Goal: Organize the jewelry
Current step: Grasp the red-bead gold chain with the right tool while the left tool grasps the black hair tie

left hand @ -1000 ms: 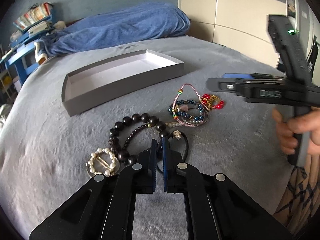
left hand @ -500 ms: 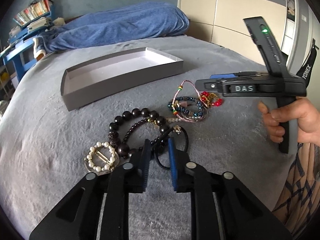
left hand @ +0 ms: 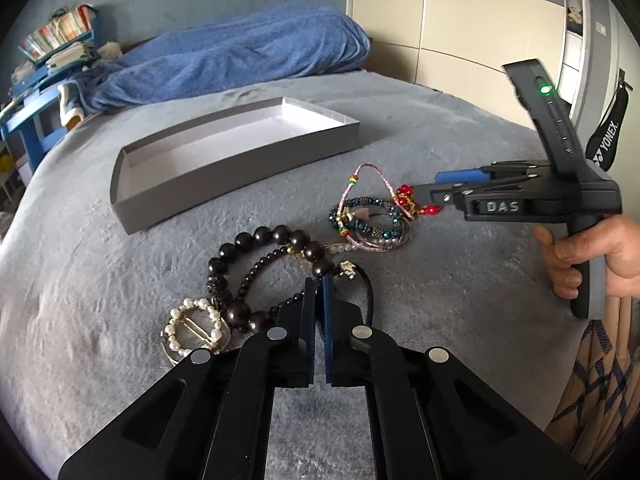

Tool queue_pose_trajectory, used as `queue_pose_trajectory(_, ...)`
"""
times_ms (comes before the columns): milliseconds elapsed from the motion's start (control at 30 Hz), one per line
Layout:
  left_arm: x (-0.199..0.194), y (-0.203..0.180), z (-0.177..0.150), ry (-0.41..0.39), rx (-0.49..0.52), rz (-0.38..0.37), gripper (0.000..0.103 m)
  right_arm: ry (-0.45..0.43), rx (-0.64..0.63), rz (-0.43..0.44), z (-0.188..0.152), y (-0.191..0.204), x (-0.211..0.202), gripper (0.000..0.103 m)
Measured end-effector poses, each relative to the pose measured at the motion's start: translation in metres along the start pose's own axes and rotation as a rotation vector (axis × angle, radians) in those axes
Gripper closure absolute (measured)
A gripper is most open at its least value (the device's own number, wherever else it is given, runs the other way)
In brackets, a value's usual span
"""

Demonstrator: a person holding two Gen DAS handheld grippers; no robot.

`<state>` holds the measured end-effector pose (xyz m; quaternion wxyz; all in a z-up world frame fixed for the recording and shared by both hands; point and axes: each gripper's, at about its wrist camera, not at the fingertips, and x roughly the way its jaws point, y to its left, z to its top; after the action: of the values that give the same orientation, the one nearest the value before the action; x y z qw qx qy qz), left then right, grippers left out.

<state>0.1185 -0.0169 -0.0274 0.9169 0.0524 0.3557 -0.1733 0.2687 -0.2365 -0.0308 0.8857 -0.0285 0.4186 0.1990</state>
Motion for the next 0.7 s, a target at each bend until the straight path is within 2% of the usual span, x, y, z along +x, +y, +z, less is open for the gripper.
queue_pose_trajectory(167, -0.002, -0.002, 0.0, -0.008, 0.005, 0.002, 0.099, 0.029, 0.001, 0.002, -0.001, -0.002, 0.009, 0.062)
queue_pose_trajectory(267, -0.005, 0.0, 0.0, -0.014, -0.011, -0.003, 0.099, 0.025, -0.003, 0.009, -0.002, -0.001, 0.008, 0.087)
queue_pose_trajectory(433, -0.013, 0.004, 0.005, -0.033, -0.032, -0.012, 0.099, -0.034, 0.045, 0.072, 0.004, -0.006, -0.009, 0.099)
queue_pose_trajectory(700, -0.04, 0.012, 0.032, -0.087, -0.019, -0.005, 0.099, -0.125, 0.062, 0.109, 0.021, -0.003, -0.042, 0.101)
